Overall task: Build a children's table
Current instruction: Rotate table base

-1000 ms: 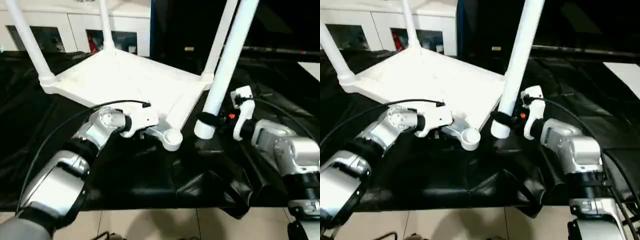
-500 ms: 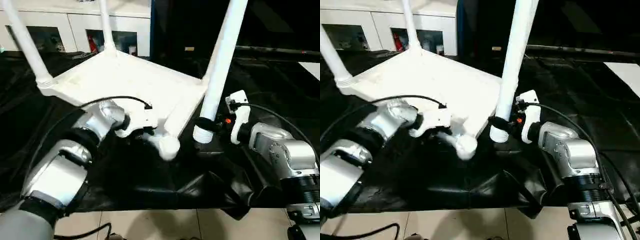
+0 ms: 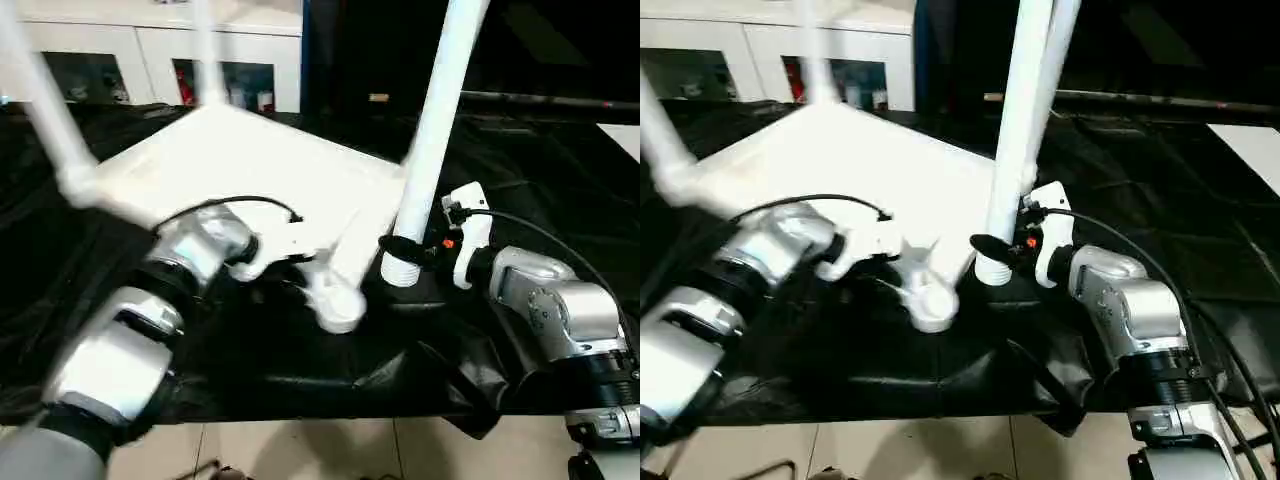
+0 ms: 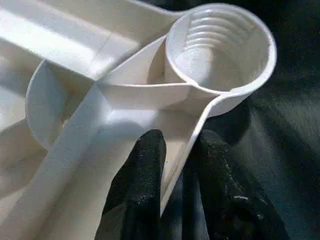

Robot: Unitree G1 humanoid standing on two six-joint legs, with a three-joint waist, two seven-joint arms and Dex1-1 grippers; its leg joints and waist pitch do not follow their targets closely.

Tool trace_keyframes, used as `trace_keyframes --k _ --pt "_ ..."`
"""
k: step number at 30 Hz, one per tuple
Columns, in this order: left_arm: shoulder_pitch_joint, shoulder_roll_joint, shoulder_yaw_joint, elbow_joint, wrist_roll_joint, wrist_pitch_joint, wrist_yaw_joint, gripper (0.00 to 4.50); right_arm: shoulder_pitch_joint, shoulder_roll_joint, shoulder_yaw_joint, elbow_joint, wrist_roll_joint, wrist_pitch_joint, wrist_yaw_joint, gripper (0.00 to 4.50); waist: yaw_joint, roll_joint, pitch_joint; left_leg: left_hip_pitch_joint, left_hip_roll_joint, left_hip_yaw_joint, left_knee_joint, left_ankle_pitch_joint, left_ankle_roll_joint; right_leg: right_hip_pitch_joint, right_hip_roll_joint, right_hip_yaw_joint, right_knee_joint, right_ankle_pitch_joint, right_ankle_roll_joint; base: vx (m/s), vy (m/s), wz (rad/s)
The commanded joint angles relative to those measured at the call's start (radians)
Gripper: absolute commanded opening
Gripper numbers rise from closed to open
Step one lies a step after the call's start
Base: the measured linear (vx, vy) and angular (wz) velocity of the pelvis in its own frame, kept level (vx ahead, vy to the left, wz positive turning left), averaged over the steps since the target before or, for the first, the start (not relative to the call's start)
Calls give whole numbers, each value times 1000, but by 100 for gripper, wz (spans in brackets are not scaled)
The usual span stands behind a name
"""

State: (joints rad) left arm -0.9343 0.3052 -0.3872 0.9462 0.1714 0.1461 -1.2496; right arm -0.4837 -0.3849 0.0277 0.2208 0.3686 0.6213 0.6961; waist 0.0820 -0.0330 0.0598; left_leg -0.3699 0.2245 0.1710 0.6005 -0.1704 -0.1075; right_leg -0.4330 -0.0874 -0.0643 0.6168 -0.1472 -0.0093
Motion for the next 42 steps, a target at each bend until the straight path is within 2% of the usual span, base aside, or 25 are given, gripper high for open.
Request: trace_keyframes --k 1,2,4,6,7,8,9,10,12,14,16,17,19,20,22,23,24,26,29,32,33,35,42 --pt "26 10 45 -31 -11 113 94 87 8 0 -7 -10 -11 -5 -9 190 7 4 -82 3 -9 10 -64 -199 13 81 -38 31 -65 -169 -236 0 0 0" --pt "36 11 42 -40 -1 124 115 82 9 1 -7 -10 -12 -5 -11 190 4 1 -82 2 -11 10 -64 -204 17 83 -37 29 -69 -192 -227 0 0 0" --pt "65 3 55 -63 16 174 190 79 11 6 -9 -7 -12 -2 -20 190 -1 4 -79 2 -12 9 -66 -217 13 81 -35 28 -73 -233 -209 0 0 0" --pt "80 -10 74 -95 15 209 224 69 12 7 -7 -6 -15 -3 -23 190 -9 2 -78 1 -13 9 -65 -225 13 81 -34 26 -79 -282 -189 0 0 0" --pt "89 -15 77 -120 21 230 246 65 13 7 -7 -6 -16 -2 -24 190 -11 -3 -78 1 -13 9 -65 -225 15 80 -34 25 -81 -291 -185 0 0 0" --pt "95 -18 79 -137 24 244 261 61 14 7 -7 -6 -16 -2 -25 190 -13 0 -78 2 -13 9 -65 -227 17 77 -34 25 -83 -308 -178 0 0 0" --pt "107 -20 77 -169 28 267 274 61 15 7 -6 -6 -17 -1 -27 190 -14 1 -78 2 -13 8 -66 -227 19 76 -33 25 -84 -312 -175 0 0 0" --pt "120 -26 76 -202 27 280 285 56 16 7 -5 -5 -19 -2 -27 190 -15 -3 -78 2 -12 9 -65 -226 20 75 -33 25 -84 -310 -173 0 0 0" --pt "142 -39 80 -250 15 291 295 36 17 5 -1 -4 -28 -5 -27 190 -14 1 -79 4 -10 9 -66 -222 24 74 -33 26 -83 -294 -182 0 0 0" --pt "172 -45 72 -293 -10 226 271 32 15 4 1 0 -35 -9 -27 190 -13 -2 -79 2 -10 9 -66 -216 30 73 -32 26 -82 -278 -187 0 0 0" --pt "186 -48 69 -311 -14 222 272 25 13 5 0 4 -36 -10 -28 190 -11 3 -81 4 -10 9 -67 -211 31 72 -32 27 -80 -254 -191 0 0 0" --pt "197 -45 62 -317 -12 164 267 17 12 4 0 6 -38 -12 -28 190 -11 1 -81 4 -9 9 -67 -210 31 73 -32 27 -79 -240 -194 0 0 0" --pt "209 -43 59 -332 -22 127 256 4 11 3 0 8 -40 -14 -29 190 -9 -2 -81 3 -10 10 -67 -213 32 73 -32 27 -79 -242 -189 0 0 0" --pt "224 -39 54 -352 -36 56 232 1 11 0 1 9 -41 -16 -29 190 -7 -1 -79 3 -10 9 -68 -218 34 73 -34 26 -84 -261 -181 0 0 0" --pt "242 -38 64 -395 -71 7 196 0 10 -3 1 11 -45 -19 -27 190 -6 2 -81 3 -8 10 -69 -213 29 71 -36 28 -81 -260 -180 0 0 0" --pt "246 -37 67 -407 -77 4 189 0 9 -3 1 12 -47 -19 -26 190 -6 2 -80 4 -8 11 -69 -216 28 69 -35 28 -82 -259 -181 0 0 0" --pt "243 -41 78 -412 -87 7 188 29 8 -7 4 13 -52 -23 -21 190 -2 2 -80 7 -7 12 -68 -222 24 67 -34 29 -81 -263 -180 0 0 0" --pt "232 -44 96 -403 -97 8 194 59 5 -11 7 15 -57 -27 -16 190 6 3 -78 9 -7 13 -69 -229 21 65 -34 29 -83 -276 -172 0 0 0" --pt "217 -21 86 -383 -79 -11 195 87 4 -12 9 16 -56 -27 -10 190 9 2 -79 6 -7 10 -71 -226 14 68 -34 28 -81 -273 -163 0 0 0" --pt "216 -6 85 -369 -76 -37 185 93 3 -11 10 16 -56 -27 -7 190 7 5 -79 5 -9 10 -71 -221 12 70 -35 29 -79 -265 -160 0 0 0" --pt "215 1 86 -362 -76 -43 183 96 4 -10 11 16 -58 -28 -6 190 5 2 -80 3 -9 10 -70 -216 12 71 -34 29 -78 -259 -159 0 0 0" --pt "215 8 83 -355 -70 -52 181 96 5 -9 10 14 -61 -28 -3 190 5 4 -81 5 -9 10 -70 -210 12 70 -34 29 -78 -250 -163 0 0 0" --pt "233 40 59 -366 -92 -30 94 96 3 -9 8 17 -65 -30 2 190 4 6 -79 8 -8 11 -71 -225 6 68 -35 30 -78 -256 -173 0 0 0"
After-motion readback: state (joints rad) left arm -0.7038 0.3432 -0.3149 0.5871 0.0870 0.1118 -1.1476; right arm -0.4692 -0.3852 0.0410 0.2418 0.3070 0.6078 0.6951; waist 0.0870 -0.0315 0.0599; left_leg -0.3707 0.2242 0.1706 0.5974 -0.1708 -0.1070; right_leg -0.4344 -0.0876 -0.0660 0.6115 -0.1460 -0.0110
